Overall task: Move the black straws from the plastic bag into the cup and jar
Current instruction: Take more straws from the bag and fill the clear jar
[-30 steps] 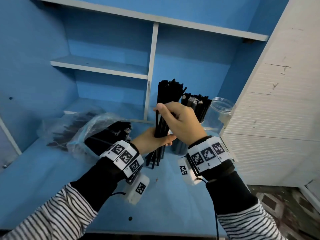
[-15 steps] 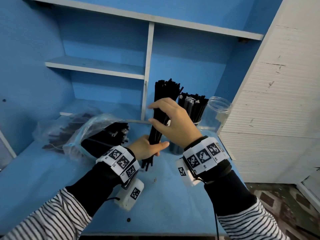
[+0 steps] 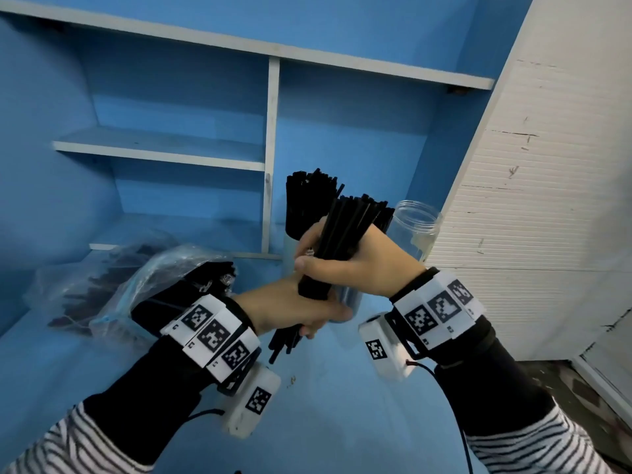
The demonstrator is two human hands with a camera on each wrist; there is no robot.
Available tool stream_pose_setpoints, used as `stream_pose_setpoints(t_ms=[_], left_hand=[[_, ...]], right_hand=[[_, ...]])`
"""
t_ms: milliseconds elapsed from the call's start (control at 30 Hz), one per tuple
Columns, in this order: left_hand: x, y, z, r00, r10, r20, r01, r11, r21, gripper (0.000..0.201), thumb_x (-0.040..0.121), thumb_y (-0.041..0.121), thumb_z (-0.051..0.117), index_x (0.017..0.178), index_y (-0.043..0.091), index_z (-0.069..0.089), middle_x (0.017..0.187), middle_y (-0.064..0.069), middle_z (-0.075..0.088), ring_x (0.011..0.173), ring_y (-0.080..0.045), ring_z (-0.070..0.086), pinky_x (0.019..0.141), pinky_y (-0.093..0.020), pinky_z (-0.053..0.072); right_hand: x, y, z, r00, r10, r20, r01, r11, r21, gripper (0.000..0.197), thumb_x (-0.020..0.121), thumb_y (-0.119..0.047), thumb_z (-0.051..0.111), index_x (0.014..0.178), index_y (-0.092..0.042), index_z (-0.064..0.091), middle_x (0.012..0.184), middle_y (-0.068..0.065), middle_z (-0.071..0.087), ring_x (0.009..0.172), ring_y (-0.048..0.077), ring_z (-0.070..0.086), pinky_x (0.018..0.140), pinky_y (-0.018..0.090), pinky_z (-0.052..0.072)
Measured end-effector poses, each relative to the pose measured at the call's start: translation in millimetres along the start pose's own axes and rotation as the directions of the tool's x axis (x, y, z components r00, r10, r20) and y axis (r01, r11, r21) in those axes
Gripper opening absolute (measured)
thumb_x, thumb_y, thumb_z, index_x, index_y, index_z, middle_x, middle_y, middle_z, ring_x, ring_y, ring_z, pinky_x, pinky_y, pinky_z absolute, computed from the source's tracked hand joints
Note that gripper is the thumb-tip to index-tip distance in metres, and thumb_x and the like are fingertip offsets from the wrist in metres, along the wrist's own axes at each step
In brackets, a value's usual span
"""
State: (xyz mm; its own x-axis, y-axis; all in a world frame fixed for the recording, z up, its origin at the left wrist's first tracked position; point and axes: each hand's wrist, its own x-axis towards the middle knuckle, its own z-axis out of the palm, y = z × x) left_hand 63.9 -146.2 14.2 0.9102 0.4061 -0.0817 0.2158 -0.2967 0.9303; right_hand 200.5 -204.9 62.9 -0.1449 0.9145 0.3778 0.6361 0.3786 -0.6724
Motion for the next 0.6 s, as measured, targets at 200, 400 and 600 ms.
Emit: stream_pose_setpoints(t_ms=[200, 400, 600], left_hand=[[13, 14, 0, 0.938, 0.181, -0.296, -0.181, 0.983, 0.028, 0.024, 0.077, 0.027, 0.08, 0.078, 0.022, 0.057, 0.065, 0.012, 0.057, 0.061, -0.006, 0.057, 0.062, -0.022, 0.047], [46, -19, -1, 0.758, 0.194, -0.623, -0.238, 0.971, 0.013, 0.081, 0.046, 0.05, 0.087, 0.112, 0.033, 0.043, 0.118, 0.006, 0.052, 0.111, -0.004, 0.053, 0.095, -0.026, 0.049], [81, -36, -6, 0.852, 0.07, -0.519, -0.112, 0.992, -0.051, 0.088, 0.053, 0.036, 0.093, 0.119, 0.048, 0.036, 0.125, 0.023, 0.051, 0.121, -0.001, 0.05, 0.107, -0.032, 0.042]], right_hand=[[4, -13, -33, 0.994, -0.014, -0.107, 0.019, 0.999, 0.04, 0.021, 0.09, -0.008, 0.064, 0.078, 0.009, 0.059, 0.071, 0.024, 0.056, 0.061, 0.024, 0.054, 0.056, 0.022, 0.045], [19, -18, -84, 0.946, -0.023, -0.324, -0.003, 0.997, -0.079, 0.023, 0.089, -0.008, 0.063, 0.077, 0.011, 0.058, 0.057, 0.001, 0.05, 0.047, 0.003, 0.047, 0.049, 0.01, 0.037], [31, -4, -95, 0.934, 0.015, -0.357, -0.058, 0.992, -0.109, 0.023, 0.087, -0.01, 0.063, 0.075, 0.009, 0.058, 0.057, 0.003, 0.048, 0.047, 0.005, 0.044, 0.05, 0.013, 0.037]])
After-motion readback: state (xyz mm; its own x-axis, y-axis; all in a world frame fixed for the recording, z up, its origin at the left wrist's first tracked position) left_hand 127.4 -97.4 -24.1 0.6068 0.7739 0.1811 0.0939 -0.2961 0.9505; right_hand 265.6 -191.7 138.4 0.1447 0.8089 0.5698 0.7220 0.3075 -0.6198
